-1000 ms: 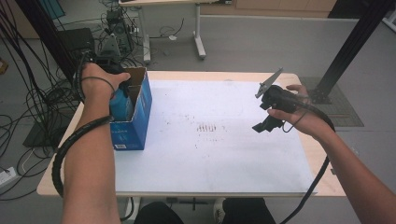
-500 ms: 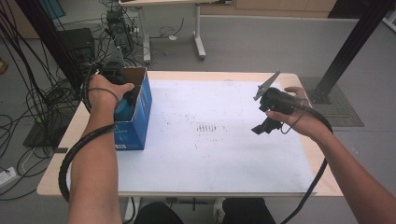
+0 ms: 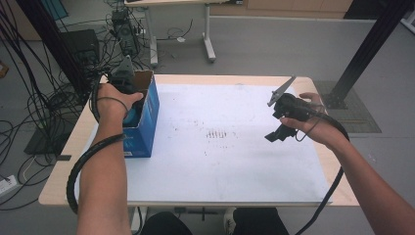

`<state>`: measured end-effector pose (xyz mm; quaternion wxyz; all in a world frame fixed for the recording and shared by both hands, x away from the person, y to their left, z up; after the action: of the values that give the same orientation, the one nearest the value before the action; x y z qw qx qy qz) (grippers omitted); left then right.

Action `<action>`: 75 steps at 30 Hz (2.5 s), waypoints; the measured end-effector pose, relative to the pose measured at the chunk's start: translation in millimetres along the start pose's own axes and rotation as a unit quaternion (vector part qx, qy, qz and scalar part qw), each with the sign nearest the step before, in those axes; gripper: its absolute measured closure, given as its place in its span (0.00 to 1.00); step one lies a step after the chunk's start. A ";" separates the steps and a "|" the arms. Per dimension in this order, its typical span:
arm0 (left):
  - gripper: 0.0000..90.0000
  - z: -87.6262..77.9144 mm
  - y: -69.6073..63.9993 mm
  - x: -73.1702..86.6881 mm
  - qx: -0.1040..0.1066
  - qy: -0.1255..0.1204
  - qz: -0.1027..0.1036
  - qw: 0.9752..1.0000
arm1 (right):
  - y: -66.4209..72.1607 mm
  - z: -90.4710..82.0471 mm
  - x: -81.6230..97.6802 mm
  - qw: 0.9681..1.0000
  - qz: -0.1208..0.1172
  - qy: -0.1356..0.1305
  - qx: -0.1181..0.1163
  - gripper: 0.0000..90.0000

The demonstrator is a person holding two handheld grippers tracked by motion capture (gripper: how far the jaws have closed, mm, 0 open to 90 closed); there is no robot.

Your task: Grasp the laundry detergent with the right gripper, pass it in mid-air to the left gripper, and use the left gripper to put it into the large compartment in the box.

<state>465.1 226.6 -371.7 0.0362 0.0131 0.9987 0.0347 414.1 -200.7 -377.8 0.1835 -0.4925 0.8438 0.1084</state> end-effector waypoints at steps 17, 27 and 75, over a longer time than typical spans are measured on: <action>0.40 2.0 -0.8 -3.2 -0.003 -0.005 0.003 1.000 | -2.8 -7.1 4.7 1.000 0.007 -0.005 0.007 0.09; 0.40 3.3 1.1 -5.4 0.001 -0.011 -0.001 1.000 | -6.0 -5.0 6.4 1.000 0.010 -0.001 0.008 0.09; 0.40 3.9 0.4 -5.3 0.003 -0.014 -0.003 1.000 | -9.5 -13.7 7.3 1.000 0.006 0.003 0.017 0.09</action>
<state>470.8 227.1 -375.2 0.0504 0.0111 0.9982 0.0311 416.3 -216.1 -368.4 0.1885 -0.4843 0.8492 0.0933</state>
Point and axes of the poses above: each handheld gripper's, and its own axes: z roughly forward along the jaws, x roughly out of its underside, y roughly to its left, the point moved 10 cm from there along z, roughly forward along the jaws, and after that the axes turned 5 degrees about z, right-handed, at the moved point
